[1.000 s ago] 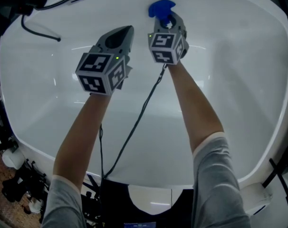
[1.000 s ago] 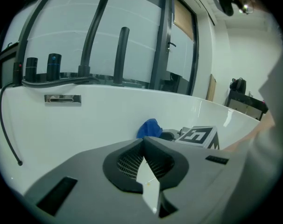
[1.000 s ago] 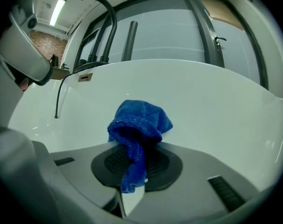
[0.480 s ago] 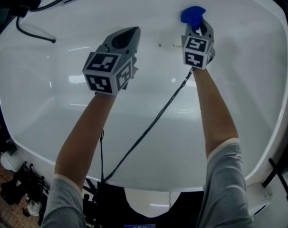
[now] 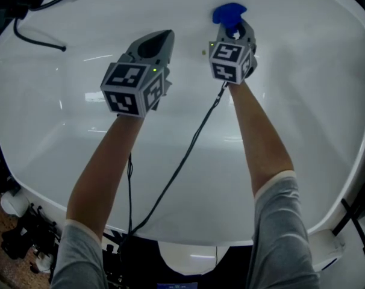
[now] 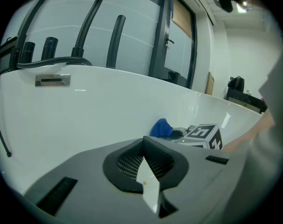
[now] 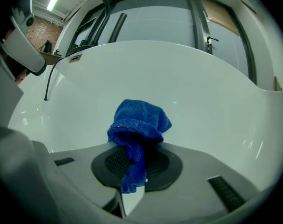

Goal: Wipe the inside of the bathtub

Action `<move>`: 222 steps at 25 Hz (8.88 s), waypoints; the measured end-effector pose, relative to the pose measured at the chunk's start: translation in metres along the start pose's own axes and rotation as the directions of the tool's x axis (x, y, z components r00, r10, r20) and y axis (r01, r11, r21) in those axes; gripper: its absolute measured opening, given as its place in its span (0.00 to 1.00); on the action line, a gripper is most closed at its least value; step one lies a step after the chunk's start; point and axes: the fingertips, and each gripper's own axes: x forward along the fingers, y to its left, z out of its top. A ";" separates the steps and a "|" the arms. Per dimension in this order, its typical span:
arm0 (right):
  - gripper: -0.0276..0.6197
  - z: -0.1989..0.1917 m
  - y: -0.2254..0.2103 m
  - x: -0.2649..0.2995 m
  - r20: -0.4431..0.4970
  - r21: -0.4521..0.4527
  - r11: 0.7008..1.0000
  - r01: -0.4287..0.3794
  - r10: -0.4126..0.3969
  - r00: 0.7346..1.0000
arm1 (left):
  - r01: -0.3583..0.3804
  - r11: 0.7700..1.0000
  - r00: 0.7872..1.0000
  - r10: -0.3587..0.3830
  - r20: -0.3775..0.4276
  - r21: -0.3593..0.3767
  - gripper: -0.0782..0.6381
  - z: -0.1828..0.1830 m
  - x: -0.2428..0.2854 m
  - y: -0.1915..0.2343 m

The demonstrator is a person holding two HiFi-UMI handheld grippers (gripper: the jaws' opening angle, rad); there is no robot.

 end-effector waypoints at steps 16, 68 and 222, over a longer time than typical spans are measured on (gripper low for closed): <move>0.13 -0.035 0.018 0.011 -0.018 0.018 0.995 -0.100 0.100 0.995 | 0.000 1.000 1.000 0.000 -0.023 0.004 0.12 -0.030 0.015 -0.016; 0.13 -0.150 0.100 0.045 -0.236 -0.024 0.990 -0.138 0.129 0.963 | -0.053 0.998 0.997 0.051 -0.050 -0.038 0.12 -0.109 0.036 0.023; 0.13 0.300 -0.075 -0.360 -0.105 0.133 0.975 -0.178 0.192 0.976 | -0.128 0.986 0.988 0.136 0.078 -0.105 0.12 0.167 -0.372 -0.065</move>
